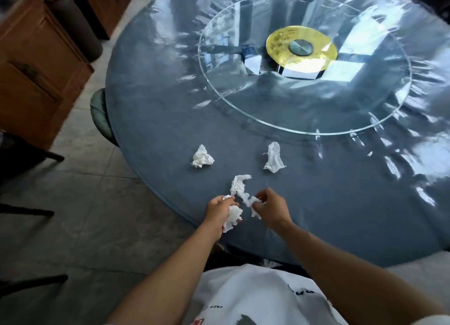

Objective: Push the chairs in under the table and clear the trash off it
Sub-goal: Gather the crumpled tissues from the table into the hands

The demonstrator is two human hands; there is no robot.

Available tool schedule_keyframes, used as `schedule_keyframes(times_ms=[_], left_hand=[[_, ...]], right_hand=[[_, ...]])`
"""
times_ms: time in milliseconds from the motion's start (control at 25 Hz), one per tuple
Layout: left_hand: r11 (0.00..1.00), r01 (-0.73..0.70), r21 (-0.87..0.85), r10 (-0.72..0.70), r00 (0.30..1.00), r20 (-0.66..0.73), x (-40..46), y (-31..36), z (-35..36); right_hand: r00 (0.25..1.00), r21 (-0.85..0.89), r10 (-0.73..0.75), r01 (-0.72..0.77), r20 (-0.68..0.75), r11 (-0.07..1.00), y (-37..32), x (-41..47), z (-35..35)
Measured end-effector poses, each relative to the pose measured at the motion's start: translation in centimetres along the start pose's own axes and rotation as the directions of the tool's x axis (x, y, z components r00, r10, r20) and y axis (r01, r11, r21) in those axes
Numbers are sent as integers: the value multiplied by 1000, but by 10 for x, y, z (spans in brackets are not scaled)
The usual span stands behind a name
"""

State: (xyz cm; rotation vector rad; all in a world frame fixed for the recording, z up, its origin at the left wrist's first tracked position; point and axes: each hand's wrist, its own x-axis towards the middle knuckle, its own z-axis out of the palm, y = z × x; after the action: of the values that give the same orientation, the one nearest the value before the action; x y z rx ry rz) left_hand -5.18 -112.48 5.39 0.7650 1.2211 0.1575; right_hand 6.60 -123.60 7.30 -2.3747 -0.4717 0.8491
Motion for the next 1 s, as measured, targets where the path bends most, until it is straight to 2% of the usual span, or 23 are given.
schedule_keyframes(times_ms=[120, 280, 400, 480, 640, 680, 800, 880, 1000], left_hand=[[1000, -2, -21, 3, 999, 49, -1, 12, -2], [982, 90, -164, -69, 989, 129, -3, 26, -12], [982, 37, -184, -25, 997, 68, 2, 34, -25], [988, -27, -154, 24, 999, -21, 5, 35, -32], [990, -73, -119, 57, 990, -126, 11, 38, -42], [988, -67, -139, 49, 990, -130, 11, 39, -45], [979, -48, -199, 22, 991, -132, 12, 37, -51], [978, -32, -208, 0, 989, -149, 14, 36, -50], [972, -6, -237, -27, 991, -134, 13, 38, -43]], right_hand=[[997, 42, -62, 61, 44, 997, -32, 0, 11], [992, 167, -36, 15, 125, 986, -66, 1, 23], [952, 344, -38, -71, 303, 936, -85, 0, 25], [937, 349, -33, -96, 346, 932, -93, 4, 25], [981, -3, -129, 131, 147, 991, -88, 25, 29], [978, -111, -160, 175, 137, 978, -84, 28, 29], [949, -405, -211, 292, 234, 867, -72, 32, 29], [944, -494, -193, 306, 266, 814, -60, 35, 32], [942, -481, -133, 276, 309, 832, -42, 36, 33]])
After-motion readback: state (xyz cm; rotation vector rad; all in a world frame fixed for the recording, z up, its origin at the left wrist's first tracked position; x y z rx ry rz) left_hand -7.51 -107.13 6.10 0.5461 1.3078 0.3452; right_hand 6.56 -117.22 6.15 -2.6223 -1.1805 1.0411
